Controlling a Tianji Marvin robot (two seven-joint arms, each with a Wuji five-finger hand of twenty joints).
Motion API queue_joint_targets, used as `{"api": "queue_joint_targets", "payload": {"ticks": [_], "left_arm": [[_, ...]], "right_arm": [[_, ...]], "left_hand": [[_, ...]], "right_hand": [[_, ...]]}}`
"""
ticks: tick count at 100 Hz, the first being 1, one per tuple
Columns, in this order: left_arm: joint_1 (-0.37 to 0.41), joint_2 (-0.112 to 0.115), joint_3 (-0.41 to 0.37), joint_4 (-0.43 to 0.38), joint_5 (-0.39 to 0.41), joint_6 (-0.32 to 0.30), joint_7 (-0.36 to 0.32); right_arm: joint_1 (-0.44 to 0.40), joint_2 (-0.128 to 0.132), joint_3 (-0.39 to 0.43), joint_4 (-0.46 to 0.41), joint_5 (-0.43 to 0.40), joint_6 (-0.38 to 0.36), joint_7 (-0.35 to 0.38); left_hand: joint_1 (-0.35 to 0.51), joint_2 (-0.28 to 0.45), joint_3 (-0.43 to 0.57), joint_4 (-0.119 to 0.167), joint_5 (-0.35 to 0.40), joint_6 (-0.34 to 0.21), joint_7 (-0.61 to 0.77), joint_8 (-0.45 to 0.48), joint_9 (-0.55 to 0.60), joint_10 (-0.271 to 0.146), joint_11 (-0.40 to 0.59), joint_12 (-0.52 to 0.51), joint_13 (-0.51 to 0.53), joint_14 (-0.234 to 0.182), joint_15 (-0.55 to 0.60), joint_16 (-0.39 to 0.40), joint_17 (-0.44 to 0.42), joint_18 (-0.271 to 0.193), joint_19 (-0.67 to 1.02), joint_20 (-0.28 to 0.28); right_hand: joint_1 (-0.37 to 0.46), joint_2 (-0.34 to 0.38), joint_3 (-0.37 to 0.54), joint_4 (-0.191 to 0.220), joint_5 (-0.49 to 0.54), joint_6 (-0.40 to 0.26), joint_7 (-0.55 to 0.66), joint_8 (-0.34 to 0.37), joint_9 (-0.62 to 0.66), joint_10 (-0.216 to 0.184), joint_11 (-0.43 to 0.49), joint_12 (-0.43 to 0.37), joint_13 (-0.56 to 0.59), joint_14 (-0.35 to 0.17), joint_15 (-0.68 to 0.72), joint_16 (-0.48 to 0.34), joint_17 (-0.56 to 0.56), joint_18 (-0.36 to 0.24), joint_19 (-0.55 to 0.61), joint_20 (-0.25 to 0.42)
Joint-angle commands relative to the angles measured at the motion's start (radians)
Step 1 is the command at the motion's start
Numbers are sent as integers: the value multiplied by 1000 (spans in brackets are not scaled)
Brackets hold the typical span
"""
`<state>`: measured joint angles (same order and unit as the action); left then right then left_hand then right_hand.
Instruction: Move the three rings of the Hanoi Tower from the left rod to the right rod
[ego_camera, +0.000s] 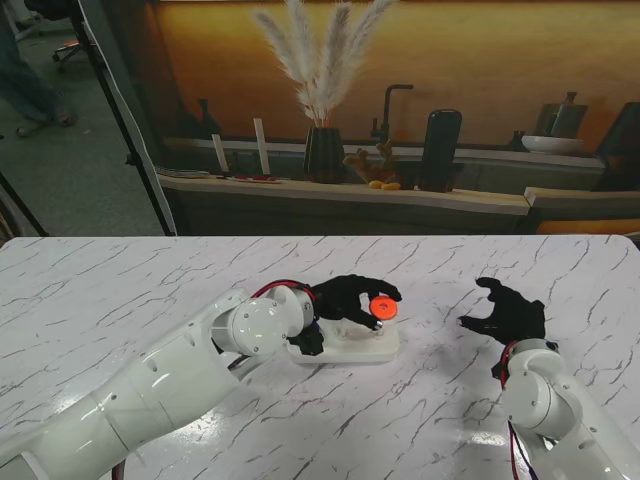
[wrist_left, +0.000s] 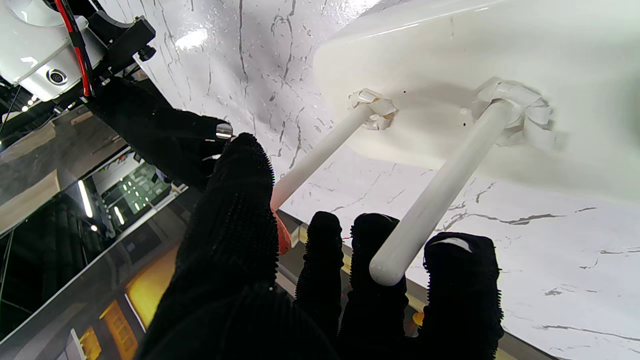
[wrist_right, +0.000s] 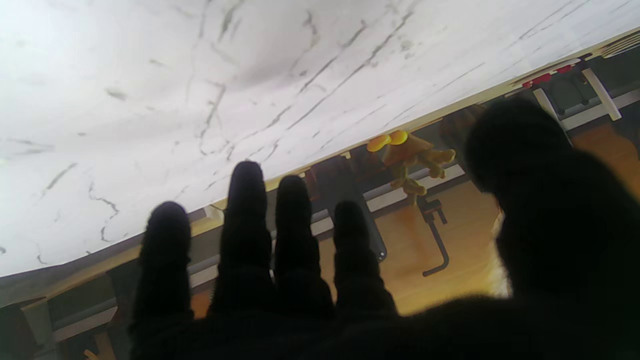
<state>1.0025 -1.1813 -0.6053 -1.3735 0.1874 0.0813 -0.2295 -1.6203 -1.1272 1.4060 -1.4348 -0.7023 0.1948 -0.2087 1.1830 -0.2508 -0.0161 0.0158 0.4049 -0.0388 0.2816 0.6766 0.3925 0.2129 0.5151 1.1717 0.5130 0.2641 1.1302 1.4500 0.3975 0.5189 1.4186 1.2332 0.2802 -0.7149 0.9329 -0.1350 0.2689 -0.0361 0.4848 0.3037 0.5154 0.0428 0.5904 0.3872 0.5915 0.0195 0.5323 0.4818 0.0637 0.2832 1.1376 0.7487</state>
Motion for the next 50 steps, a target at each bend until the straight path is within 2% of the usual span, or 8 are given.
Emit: {"api": "queue_joint_targets", "payload": {"ticks": [1, 50], "left_arm": [[1, -8, 3, 9, -5, -22, -9], [1, -16, -6, 26, -10, -23, 12]], "right_arm": [[-8, -5, -2, 0, 1, -3, -1], [-11, -5, -3, 2, 5, -4, 4]], "left_hand": [[68, 62, 21, -10, 69, -15, 112, 50, 22, 3, 4, 14, 27, -1, 24, 8, 17, 17, 74, 45], [70, 61, 22, -9, 70, -13, 113, 49, 31, 1, 12, 35, 36, -5, 33, 8, 32, 11, 84, 46]], "right_hand": [[1, -25, 17, 29, 26, -1, 8, 16, 12, -14, 12, 6, 7, -8, 21, 11, -4, 45, 27, 11], [0, -22, 15, 29, 25, -1, 8, 14, 12, -15, 12, 6, 6, -8, 21, 11, -3, 43, 29, 11]]}}
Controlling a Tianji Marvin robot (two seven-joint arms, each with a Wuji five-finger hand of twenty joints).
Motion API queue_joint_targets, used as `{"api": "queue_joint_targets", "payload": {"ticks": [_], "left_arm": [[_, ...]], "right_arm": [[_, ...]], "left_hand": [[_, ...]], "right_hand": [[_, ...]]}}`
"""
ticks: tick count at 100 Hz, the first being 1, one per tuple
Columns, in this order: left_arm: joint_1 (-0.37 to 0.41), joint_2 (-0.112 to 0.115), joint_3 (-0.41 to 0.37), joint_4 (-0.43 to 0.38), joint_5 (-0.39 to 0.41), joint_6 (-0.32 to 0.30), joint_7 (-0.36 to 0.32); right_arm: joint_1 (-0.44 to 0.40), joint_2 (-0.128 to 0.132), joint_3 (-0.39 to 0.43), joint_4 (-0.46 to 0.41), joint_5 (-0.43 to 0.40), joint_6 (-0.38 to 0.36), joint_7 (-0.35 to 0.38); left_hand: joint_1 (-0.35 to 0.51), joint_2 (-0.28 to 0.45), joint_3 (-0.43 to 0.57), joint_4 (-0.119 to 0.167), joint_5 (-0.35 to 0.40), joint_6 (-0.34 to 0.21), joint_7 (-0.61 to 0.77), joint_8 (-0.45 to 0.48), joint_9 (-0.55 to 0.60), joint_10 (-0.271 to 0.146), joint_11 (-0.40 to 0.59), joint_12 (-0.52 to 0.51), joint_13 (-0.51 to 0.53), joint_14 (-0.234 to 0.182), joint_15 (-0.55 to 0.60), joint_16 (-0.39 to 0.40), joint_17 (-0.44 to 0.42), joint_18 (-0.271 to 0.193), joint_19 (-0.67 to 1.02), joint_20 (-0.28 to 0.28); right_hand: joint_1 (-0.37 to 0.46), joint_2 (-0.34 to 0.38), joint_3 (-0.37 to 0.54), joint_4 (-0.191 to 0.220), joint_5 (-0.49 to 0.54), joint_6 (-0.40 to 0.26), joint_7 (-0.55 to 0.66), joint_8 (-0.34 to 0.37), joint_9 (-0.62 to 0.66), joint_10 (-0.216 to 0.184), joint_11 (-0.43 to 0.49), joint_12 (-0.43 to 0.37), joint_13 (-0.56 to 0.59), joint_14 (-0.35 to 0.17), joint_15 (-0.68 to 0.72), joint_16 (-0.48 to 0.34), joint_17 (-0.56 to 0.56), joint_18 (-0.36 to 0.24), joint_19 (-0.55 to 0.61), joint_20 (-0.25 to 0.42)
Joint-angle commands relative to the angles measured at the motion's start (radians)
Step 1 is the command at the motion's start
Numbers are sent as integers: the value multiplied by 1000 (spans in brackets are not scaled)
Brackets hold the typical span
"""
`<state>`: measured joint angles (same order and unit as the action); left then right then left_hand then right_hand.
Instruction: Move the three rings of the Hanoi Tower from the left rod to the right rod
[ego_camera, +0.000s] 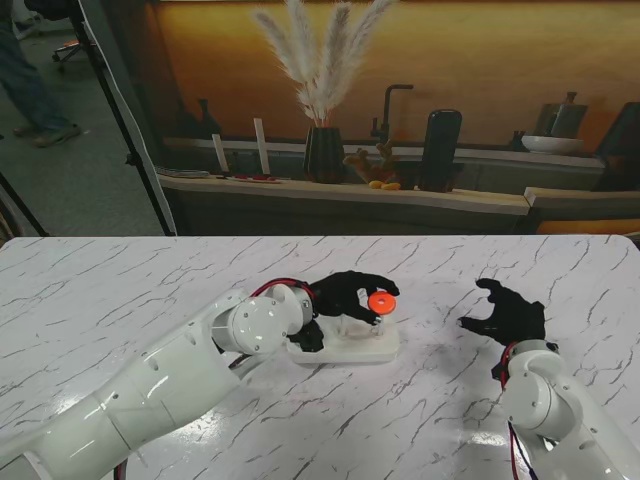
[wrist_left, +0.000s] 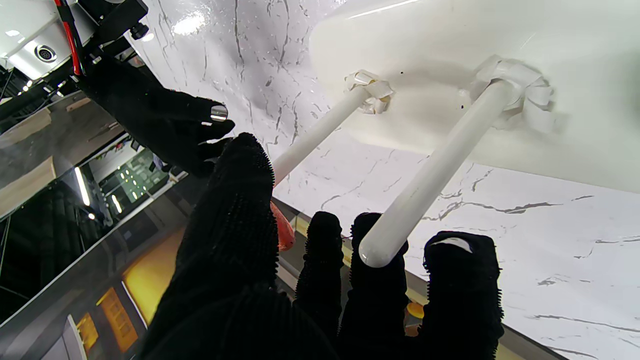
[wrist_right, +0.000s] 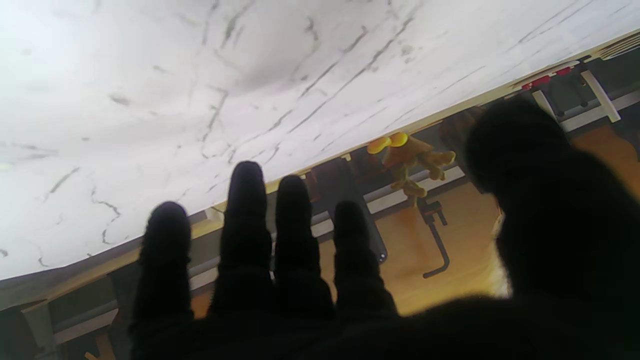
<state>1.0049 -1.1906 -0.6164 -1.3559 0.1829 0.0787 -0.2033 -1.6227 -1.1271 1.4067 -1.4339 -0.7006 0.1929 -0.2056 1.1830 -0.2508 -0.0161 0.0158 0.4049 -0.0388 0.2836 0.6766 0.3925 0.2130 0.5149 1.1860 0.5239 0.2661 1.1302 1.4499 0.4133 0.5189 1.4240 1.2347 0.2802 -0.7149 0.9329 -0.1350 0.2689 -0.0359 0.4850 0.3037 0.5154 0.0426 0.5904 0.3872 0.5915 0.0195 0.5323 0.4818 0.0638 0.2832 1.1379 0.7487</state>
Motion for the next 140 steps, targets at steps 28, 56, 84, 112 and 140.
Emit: {"api": "queue_joint_targets", "payload": {"ticks": [28, 56, 84, 112, 140], "left_arm": [[-3, -9, 15, 16, -13, -22, -17], [-4, -9, 19, 11, -14, -21, -19], [-8, -13, 28, 28, -19, -15, -20], [-8, -20, 33, 43, -22, -17, -8], [-10, -24, 40, 55, -8, -30, 6]], "right_arm": [[-8, -5, 0, 3, 3, 1, 1], [-10, -6, 0, 4, 7, 2, 1], [-12, -6, 4, 5, 6, -2, -2], [-14, -6, 7, 5, 6, 0, -2], [-17, -5, 10, 5, 6, 1, 0]], "left_hand": [[73, 58, 23, -9, 72, -12, 116, 51, 30, 1, 7, 29, 23, -6, 34, 6, 19, 9, 84, 45], [73, 59, 23, -10, 71, -10, 117, 50, 30, 1, 4, 30, 23, -6, 34, 5, 16, 11, 81, 44], [76, 59, 24, -9, 71, -11, 117, 49, 31, 1, 4, 36, 22, -6, 32, 4, 21, 9, 84, 44], [80, 58, 28, -3, 68, 1, 113, 43, 32, -2, 1, 48, 22, -8, 29, 1, 28, 1, 93, 46], [96, 7, 42, 46, 26, 104, -21, -168, -26, 3, -91, -330, -8, -21, -49, -46, 49, -50, 133, 55]], "right_hand": [[-1, -22, 14, 29, 25, -1, 8, 14, 11, -13, 12, 6, 6, -9, 21, 11, -3, 43, 29, 12], [0, -20, 14, 30, 25, 0, 8, 13, 11, -13, 12, 6, 6, -8, 22, 12, -2, 43, 30, 12], [-1, -20, 13, 30, 25, 0, 8, 13, 12, -13, 13, 6, 6, -8, 22, 11, -3, 43, 30, 12], [0, -21, 13, 30, 25, 0, 8, 13, 11, -14, 12, 6, 6, -8, 22, 12, -3, 43, 30, 12], [-1, -20, 14, 30, 26, 1, 8, 13, 13, -14, 14, 6, 8, -8, 23, 12, -3, 43, 30, 12]]}}
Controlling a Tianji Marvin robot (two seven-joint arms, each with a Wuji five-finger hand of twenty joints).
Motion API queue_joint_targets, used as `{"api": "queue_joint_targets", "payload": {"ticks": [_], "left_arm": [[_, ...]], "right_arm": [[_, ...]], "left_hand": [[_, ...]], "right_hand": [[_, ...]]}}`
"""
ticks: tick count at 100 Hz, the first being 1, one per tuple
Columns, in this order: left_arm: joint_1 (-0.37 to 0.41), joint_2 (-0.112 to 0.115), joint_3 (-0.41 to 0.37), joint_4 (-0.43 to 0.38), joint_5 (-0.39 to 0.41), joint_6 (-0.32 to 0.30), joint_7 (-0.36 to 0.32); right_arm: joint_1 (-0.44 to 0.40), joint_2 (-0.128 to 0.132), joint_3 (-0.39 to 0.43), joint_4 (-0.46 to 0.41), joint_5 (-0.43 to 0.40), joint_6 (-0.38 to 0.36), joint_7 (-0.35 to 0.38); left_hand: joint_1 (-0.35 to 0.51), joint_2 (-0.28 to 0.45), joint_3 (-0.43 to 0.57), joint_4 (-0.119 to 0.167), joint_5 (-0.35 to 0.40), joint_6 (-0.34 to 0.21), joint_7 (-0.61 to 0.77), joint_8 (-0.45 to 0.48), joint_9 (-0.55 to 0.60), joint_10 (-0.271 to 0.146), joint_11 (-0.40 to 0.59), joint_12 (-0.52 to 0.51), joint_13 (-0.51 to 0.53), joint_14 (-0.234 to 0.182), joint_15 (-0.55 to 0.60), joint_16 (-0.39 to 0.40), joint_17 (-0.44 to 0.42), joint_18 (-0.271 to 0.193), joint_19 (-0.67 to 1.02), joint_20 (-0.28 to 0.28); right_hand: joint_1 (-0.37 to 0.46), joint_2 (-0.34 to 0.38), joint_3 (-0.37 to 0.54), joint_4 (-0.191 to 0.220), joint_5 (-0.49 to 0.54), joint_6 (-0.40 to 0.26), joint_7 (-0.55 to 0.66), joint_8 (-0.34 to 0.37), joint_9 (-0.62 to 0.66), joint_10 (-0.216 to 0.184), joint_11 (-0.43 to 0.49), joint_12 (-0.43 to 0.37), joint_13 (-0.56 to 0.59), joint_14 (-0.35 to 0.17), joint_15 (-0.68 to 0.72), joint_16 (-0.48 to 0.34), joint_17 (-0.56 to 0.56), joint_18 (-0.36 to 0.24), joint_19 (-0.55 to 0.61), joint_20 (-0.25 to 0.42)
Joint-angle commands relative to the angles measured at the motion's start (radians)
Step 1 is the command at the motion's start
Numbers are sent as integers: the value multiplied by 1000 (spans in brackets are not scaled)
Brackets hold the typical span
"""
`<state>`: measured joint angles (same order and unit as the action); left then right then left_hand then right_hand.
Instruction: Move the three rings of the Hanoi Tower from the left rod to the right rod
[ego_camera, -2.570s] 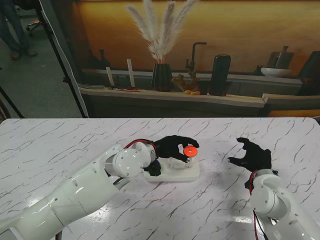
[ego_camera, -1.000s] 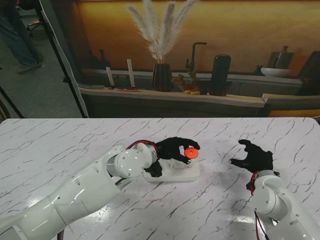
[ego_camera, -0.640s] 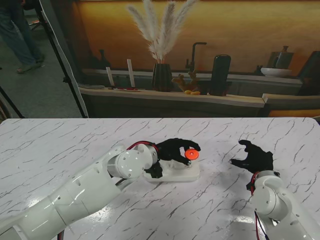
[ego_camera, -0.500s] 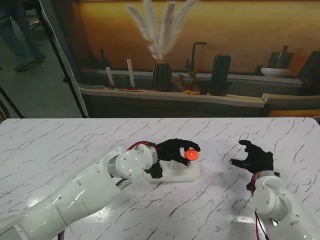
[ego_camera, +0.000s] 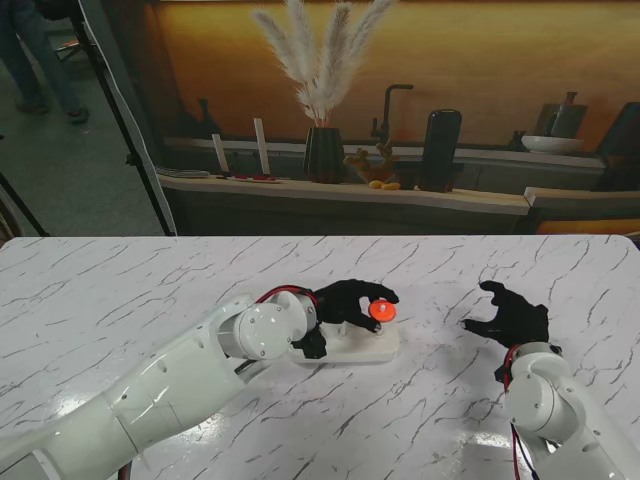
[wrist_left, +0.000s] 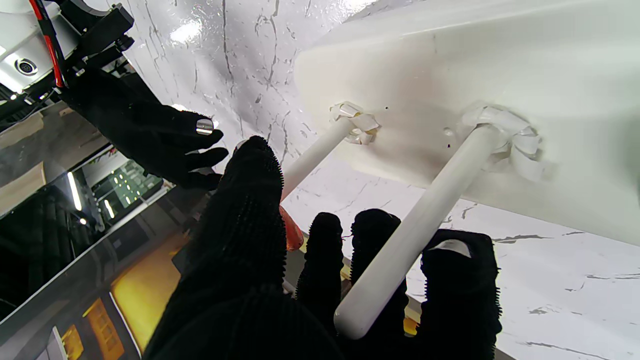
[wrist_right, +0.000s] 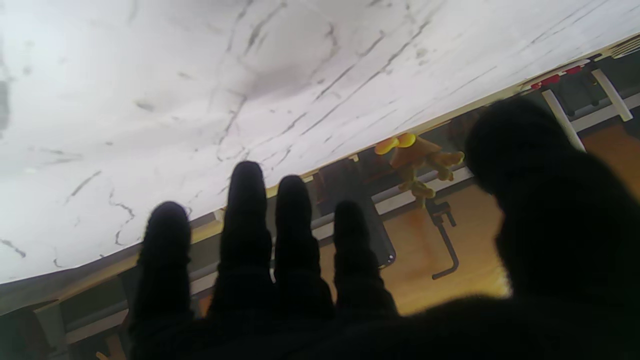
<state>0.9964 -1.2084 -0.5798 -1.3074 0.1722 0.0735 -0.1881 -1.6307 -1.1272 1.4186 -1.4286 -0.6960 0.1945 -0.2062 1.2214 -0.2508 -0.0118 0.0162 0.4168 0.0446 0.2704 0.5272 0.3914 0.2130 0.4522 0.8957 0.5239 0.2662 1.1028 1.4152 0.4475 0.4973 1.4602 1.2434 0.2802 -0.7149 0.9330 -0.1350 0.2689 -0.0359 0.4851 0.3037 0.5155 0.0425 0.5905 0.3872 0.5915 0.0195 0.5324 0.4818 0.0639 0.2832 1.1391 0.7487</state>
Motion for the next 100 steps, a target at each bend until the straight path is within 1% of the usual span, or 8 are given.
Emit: {"api": "queue_joint_targets", "payload": {"ticks": [1, 21, 26, 32, 47, 68, 88, 100], "left_arm": [[-1, -6, 4, 7, 4, -25, -9], [-1, -6, 5, 8, 23, -35, 3], [-2, -4, 5, 9, 21, -40, -2], [-5, -2, 6, 11, 17, -52, -11], [-18, 9, 14, 9, 27, -72, -39], [-26, 16, 15, 9, 17, -88, -63], [-33, 24, 13, 2, 0, -94, -95], [-28, 27, 6, -4, 5, -99, -92]], "right_arm": [[-9, -5, -2, 0, 1, 0, 1], [-8, -5, -3, 1, 2, -1, 1], [-8, -6, -3, 1, 3, 0, 1], [-7, -6, -3, 2, 3, 0, 0], [-6, -7, -4, 3, 4, -1, -4], [-5, -7, -4, 5, 4, -2, -6], [-4, -7, -5, 4, 6, -1, -6], [-3, -8, -5, 6, 7, -2, -8]], "left_hand": [[56, 2, 40, 47, 13, 22, -11, -21, -27, 3, -33, -47, -11, -21, -30, -15, 13, -30, 96, 46], [7, -102, 151, 60, -28, 52, -86, -59, -98, 21, -212, -290, -136, 26, -323, -229, -147, -20, -37, 15], [-6, -117, 186, 53, -37, 60, -100, -66, -124, 31, -256, -359, -194, 40, -459, -361, -265, -3, -143, -75], [-24, -136, 219, 47, -59, 75, -126, -80, -178, 42, -319, -432, -291, 41, -687, -629, -455, 30, -359, -381], [-52, -147, 223, 40, -109, 107, -185, -126, -286, 49, -403, -496, -413, 10, -943, -908, -569, 10, -763, -647], [-103, -159, 195, 39, -167, 120, -233, -180, -301, 58, -466, -678, -512, -7, -1067, -1030, -583, -11, -1116, -735], [-149, -172, 178, 36, -207, 144, -266, -238, -316, 71, -484, -825, -516, -6, -1107, -1203, -586, -13, -1306, -712], [-162, -166, 171, 34, -219, 147, -270, -245, -320, 73, -488, -838, -519, -4, -1111, -1216, -588, -16, -1321, -707]], "right_hand": [[0, -20, 14, 30, 26, 1, 8, 13, 13, -14, 14, 6, 8, -8, 23, 12, -3, 43, 29, 12], [-2, -20, 14, 30, 27, 0, 9, 13, 14, -14, 14, 6, 9, -9, 24, 12, -3, 43, 29, 12], [0, -21, 14, 30, 27, 1, 9, 13, 14, -13, 14, 6, 10, -9, 24, 12, -3, 43, 29, 12], [-2, -20, 14, 30, 28, 1, 10, 13, 13, -14, 14, 6, 10, -9, 24, 12, -3, 43, 29, 12], [0, -18, 13, 30, 28, 1, 10, 13, 17, -14, 15, 7, 12, -9, 27, 13, -2, 43, 31, 12], [1, -18, 14, 31, 31, 3, 12, 14, 19, -14, 19, 8, 14, -8, 29, 14, -1, 42, 32, 12], [2, -18, 14, 31, 30, 2, 12, 14, 21, -14, 20, 9, 16, -8, 31, 14, 0, 42, 33, 12], [3, -17, 16, 31, 30, 2, 13, 14, 21, -15, 21, 9, 17, -9, 32, 14, 0, 43, 34, 12]]}}
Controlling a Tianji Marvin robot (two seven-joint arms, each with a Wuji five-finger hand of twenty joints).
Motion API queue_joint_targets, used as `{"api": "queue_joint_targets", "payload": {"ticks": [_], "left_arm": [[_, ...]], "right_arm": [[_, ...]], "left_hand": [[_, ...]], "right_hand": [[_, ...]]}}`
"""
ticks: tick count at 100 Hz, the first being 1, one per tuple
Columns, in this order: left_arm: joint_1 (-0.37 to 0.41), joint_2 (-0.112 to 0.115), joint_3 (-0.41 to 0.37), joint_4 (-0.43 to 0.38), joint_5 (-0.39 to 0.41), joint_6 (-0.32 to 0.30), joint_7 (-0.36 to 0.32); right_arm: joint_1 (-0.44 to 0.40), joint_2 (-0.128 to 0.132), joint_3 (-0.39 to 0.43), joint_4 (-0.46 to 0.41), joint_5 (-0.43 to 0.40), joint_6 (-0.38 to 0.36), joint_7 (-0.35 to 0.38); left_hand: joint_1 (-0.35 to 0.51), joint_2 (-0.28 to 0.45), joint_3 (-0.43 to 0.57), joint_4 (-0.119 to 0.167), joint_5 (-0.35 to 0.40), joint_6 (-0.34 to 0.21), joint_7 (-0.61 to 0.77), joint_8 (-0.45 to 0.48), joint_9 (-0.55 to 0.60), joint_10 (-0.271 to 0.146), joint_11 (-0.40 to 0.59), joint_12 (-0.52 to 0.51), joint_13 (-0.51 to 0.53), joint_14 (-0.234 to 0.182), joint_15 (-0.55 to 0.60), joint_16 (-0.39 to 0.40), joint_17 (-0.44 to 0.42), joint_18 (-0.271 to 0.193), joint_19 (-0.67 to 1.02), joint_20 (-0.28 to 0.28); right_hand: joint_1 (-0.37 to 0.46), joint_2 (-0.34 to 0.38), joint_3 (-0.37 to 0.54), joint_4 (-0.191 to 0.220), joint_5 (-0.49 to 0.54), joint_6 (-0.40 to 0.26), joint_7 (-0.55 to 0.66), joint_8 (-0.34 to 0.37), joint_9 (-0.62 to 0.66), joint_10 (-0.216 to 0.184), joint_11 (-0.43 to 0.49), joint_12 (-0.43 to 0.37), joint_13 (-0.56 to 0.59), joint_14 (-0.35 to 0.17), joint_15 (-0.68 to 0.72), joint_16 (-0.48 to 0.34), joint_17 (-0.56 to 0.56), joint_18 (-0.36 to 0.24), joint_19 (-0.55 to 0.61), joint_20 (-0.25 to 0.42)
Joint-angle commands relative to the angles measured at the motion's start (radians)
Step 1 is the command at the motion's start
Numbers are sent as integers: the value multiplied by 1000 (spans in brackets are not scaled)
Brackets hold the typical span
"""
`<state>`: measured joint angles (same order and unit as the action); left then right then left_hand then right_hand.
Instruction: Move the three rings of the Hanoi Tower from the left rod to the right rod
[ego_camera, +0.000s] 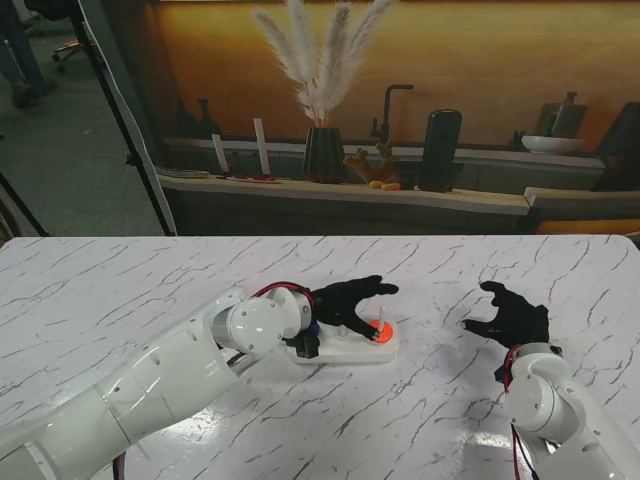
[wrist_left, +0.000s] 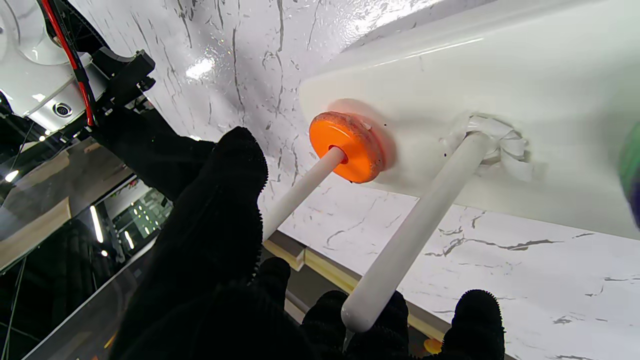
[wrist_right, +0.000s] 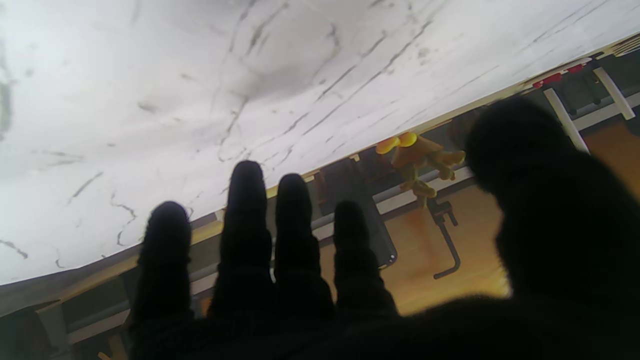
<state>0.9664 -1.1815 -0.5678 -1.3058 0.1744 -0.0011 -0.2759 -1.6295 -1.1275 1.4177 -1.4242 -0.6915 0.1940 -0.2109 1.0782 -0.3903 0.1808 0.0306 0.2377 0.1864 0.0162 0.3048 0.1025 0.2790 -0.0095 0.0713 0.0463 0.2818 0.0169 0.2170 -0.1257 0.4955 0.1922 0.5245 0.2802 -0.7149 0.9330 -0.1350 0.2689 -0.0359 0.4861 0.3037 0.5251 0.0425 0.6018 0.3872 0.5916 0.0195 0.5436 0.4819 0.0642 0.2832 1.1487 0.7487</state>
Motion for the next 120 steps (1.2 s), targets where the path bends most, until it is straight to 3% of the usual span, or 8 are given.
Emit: {"api": "queue_joint_targets", "payload": {"ticks": [1, 18, 37, 68, 106, 120], "left_arm": [[3, 0, -8, -6, 3, -25, -3], [41, 6, -55, -46, 36, -30, 40], [98, 33, -147, -131, 118, -44, 64], [204, 85, -305, -234, 245, -74, 27], [318, 91, -395, -205, 328, -110, 99], [339, 98, -413, -198, 323, -103, 75]], "right_arm": [[-4, -7, -4, 1, 3, -2, -4], [-4, -8, -4, 2, 3, -2, -5], [-3, -8, -4, 3, 5, -2, -6], [1, -8, -12, 6, 7, -5, -7], [5, -8, -22, 9, 9, -5, -2], [3, -7, -22, 7, 9, -2, 2]], "left_hand": [[-20, -26, -22, 19, -40, 5, -16, -23, -31, 7, -27, -14, -41, -20, -25, -19, -15, -14, -54, 12], [-24, -4, -34, 15, -40, 6, -13, -26, -26, 10, -19, -14, -37, -13, -17, -18, -9, -12, -60, 20], [-14, 16, -72, 10, -29, 6, -2, -27, -22, 9, -10, 20, -38, -5, -4, 16, -7, -5, -44, 58], [-8, 23, -101, 16, -18, 17, 5, -22, -15, 11, 4, 96, -39, 8, 18, 84, 4, 13, 4, 82], [-17, -4, -75, 27, -32, 58, 2, -13, -8, 11, 34, 218, 37, 33, 65, 162, 41, 44, 177, 99], [-27, -7, -74, 26, -30, 69, 4, -11, -6, 15, 35, 233, 39, 37, 65, 163, 37, 40, 195, 94]], "right_hand": [[2, -17, 16, 31, 31, 1, 12, 14, 11, -15, 10, 9, 17, -9, 21, 14, 0, 43, 24, 12], [2, -17, 16, 31, 31, 3, 12, 13, 11, -14, 10, 9, 16, -8, 21, 14, -1, 43, 24, 11], [1, -14, 14, 31, 32, 2, 12, 13, 11, -14, 10, 9, 16, -9, 21, 13, -1, 42, 25, 11], [0, -13, 12, 32, 33, 3, 13, 13, 11, -14, 10, 9, 17, -9, 22, 13, 0, 42, 26, 11], [0, -9, 10, 33, 32, 3, 12, 13, 12, -15, 10, 9, 16, -9, 22, 13, -1, 41, 26, 10], [1, -7, 8, 34, 32, 2, 12, 13, 11, -14, 10, 9, 16, -9, 22, 13, -1, 41, 26, 10]]}}
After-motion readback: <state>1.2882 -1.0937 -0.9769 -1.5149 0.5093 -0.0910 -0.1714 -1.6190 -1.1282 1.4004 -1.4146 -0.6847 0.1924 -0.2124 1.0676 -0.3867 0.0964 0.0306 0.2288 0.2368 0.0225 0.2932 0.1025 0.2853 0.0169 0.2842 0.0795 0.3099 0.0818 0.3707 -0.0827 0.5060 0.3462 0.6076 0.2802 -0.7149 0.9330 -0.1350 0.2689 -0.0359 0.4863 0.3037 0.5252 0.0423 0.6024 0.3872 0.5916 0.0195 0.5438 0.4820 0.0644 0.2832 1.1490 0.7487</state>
